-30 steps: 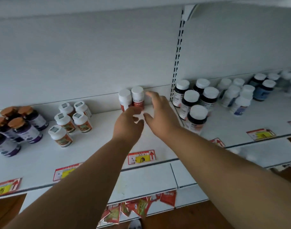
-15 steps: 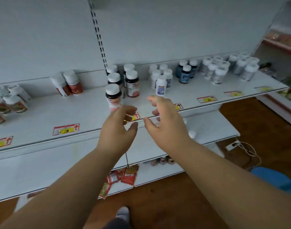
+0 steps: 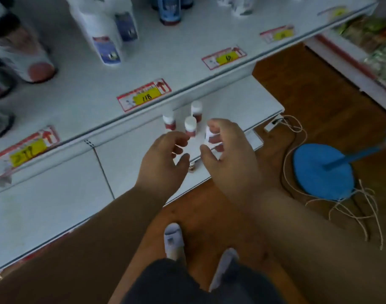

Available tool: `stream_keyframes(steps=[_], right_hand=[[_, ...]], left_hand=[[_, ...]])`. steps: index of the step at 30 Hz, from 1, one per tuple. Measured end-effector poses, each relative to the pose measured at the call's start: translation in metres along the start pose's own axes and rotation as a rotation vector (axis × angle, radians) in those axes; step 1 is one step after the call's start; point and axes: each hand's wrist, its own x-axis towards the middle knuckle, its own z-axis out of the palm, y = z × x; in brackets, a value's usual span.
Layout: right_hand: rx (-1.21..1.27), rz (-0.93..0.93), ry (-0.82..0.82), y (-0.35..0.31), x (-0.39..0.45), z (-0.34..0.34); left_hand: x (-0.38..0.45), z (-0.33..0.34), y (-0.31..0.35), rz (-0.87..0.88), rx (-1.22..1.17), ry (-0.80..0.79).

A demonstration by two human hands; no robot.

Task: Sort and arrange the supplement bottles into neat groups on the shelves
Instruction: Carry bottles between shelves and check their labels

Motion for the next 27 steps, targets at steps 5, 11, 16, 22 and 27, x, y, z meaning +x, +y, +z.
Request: stream_keyframes(steps=[5,11,16,22,27], right_hand=[[0.092,0.149,-0.085,0.095,0.042,0.07],[0.138,0.182,-0.202,0.178,0.082,0.175],[0.189,0.159,-0.243,0.211,0.124,0.246],[0.214,0.101,-0.254,0.222,0.162,0.292],[0.334,0.154,-0.143,0.209,0.127,0.263]], left_hand=[[0.056,0.078,-0.056,-0.167,0.03,-0.032],[0.09,0.136,-0.148,-0.34,0.067,0.073],[0.136,0.162,-0.21,-0.485,-0.043,0.27],[0.182,0.179,-0.253,-0.562,-0.311,0.257],[0.151,0.171,-0.231,-0.654,-0.651,0.273]])
